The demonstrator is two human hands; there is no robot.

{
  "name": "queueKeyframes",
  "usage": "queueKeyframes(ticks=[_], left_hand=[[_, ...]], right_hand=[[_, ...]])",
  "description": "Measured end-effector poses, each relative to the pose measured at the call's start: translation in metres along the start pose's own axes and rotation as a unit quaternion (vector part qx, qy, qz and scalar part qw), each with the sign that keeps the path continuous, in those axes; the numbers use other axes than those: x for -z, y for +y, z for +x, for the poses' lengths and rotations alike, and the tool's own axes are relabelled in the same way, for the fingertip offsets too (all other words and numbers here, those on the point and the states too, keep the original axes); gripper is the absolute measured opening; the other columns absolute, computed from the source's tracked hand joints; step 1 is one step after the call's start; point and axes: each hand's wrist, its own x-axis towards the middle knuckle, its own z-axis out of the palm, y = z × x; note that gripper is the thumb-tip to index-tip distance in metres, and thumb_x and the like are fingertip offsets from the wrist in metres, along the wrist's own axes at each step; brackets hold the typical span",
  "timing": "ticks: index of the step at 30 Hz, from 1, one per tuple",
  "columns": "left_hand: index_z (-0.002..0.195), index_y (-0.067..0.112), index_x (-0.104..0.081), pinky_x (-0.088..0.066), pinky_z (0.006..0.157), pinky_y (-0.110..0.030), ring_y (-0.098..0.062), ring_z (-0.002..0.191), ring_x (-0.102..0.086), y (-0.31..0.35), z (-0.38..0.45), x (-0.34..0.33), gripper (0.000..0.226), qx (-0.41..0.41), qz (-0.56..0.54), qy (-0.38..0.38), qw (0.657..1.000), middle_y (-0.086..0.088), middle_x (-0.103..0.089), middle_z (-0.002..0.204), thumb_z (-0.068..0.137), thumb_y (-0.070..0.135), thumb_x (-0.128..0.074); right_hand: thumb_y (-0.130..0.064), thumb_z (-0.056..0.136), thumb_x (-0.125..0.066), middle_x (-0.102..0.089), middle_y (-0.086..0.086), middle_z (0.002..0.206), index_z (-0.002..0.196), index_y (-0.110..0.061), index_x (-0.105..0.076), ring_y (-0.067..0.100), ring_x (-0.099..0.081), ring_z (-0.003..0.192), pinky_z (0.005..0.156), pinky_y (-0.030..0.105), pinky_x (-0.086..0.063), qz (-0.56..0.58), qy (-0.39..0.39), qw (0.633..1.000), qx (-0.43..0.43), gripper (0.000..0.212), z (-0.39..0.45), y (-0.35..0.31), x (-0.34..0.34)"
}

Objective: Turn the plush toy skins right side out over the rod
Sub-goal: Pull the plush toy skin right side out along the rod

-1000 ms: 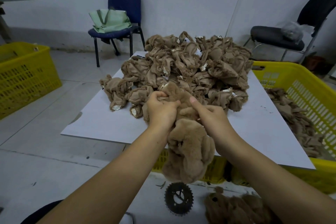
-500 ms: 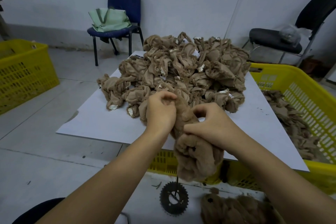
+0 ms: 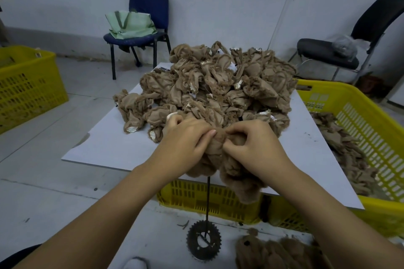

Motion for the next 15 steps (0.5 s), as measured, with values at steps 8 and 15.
queueKeyframes(ticks=[8, 15], left_hand=[[0.093, 0.006, -0.069, -0.049, 0.078, -0.051, -0.025, 0.086, -0.060, 0.001, 0.000, 0.004, 0.015, 0.001, -0.032, 0.056, 0.998, -0.004, -0.065, 0.088, 0.100, 0.013, -0.057], [0.089, 0.007, -0.063, -0.046, 0.071, -0.045, -0.021, 0.080, -0.055, -0.002, -0.004, -0.003, 0.017, 0.052, -0.073, 0.071, 0.993, -0.005, -0.060, 0.085, 0.101, 0.013, -0.053]], right_hand=[[-0.023, 0.087, -0.066, -0.075, -0.009, 0.092, 0.103, -0.026, -0.078, 0.012, -0.067, 0.087, 0.078, 0.034, -0.055, -0.075, 0.042, 0.995, 0.059, 0.020, -0.001, -0.012, 0.003], [-0.022, 0.090, -0.065, -0.076, -0.007, 0.099, 0.109, -0.024, -0.077, 0.016, -0.066, 0.097, 0.091, 0.049, -0.051, -0.081, 0.031, 0.992, 0.086, 0.023, 0.002, -0.013, -0.002]])
